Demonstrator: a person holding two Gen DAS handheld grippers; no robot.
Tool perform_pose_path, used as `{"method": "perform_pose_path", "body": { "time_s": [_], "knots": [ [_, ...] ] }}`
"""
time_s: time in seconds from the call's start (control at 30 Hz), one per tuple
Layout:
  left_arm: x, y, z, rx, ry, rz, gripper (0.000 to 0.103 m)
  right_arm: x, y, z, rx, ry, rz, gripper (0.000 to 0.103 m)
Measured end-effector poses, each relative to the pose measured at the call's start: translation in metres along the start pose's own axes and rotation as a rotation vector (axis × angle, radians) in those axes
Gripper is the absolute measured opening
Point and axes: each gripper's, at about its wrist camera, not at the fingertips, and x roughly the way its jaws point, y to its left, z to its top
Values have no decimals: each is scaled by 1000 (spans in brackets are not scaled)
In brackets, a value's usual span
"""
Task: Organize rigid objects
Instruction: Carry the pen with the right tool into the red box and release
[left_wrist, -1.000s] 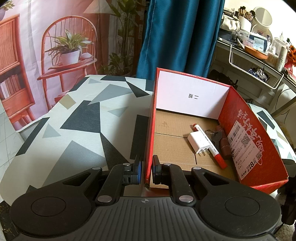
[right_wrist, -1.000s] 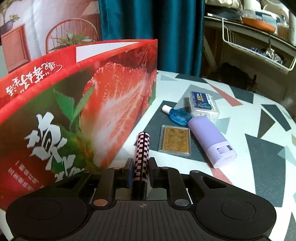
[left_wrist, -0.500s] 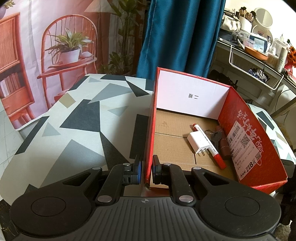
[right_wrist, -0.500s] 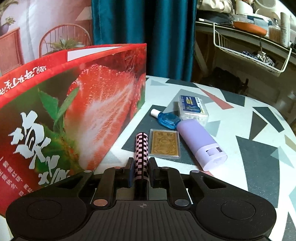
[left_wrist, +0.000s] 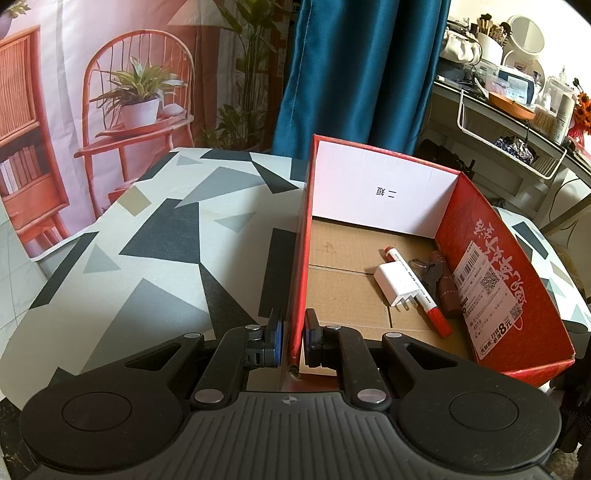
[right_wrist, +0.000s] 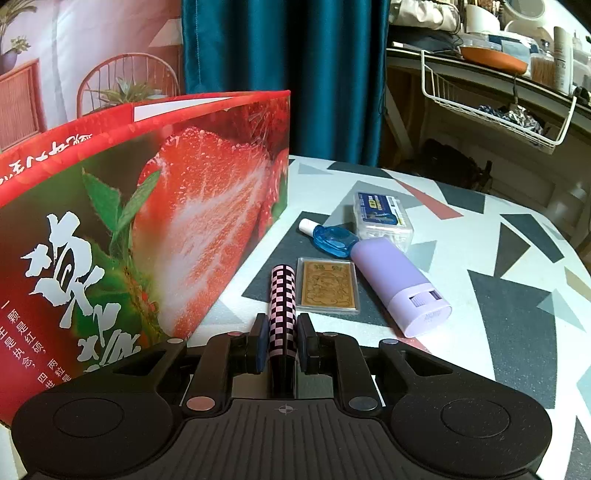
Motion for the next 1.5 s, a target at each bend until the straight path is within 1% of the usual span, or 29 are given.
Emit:
{"method": "perform_pose_path", "body": {
  "time_s": [0.33, 0.43, 0.6, 0.77, 0.97, 1.03, 1.1, 1.13, 1.17, 1.27, 1.4, 1.5],
  "knots": [
    [1, 1, 1, 7, 4, 8, 13, -2, -1, 4, 13, 15, 0, 14],
    [1, 0, 1, 3, 4, 9, 12, -7, -4, 8, 25, -5, 5, 14],
    [1, 0, 1, 6, 7, 9, 12, -18, -9, 24, 32, -42, 10, 14],
    [1, 1, 1, 4, 6, 6, 12, -31, -12, 52, 15, -99, 9, 14],
    [1, 1, 0, 0, 5, 4, 12, -53, -12, 109, -38, -213, 44, 14],
    [2, 1, 0, 0, 8, 3, 12, -53, -4, 126, -74, -225, 64, 14],
    [2, 0, 0, 1, 8, 4, 12, -45, 9, 142, -126, -207, 84, 14],
    [2, 1, 0, -1, 8, 2, 12, -39, 17, 148, -159, -189, 78, 14],
    [2, 1, 0, -4, 7, 1, 12, -33, 26, 154, -193, -168, 71, 14],
    [2, 2, -1, -12, 3, -4, 12, -9, 49, 164, -258, -96, 84, 14],
    [3, 2, 0, 5, 6, -6, 12, 19, 75, 169, -374, -9, 105, 14],
    [3, 3, 0, 2, 4, -12, 12, 31, 90, 164, -411, 57, 96, 14]
  ]
}}
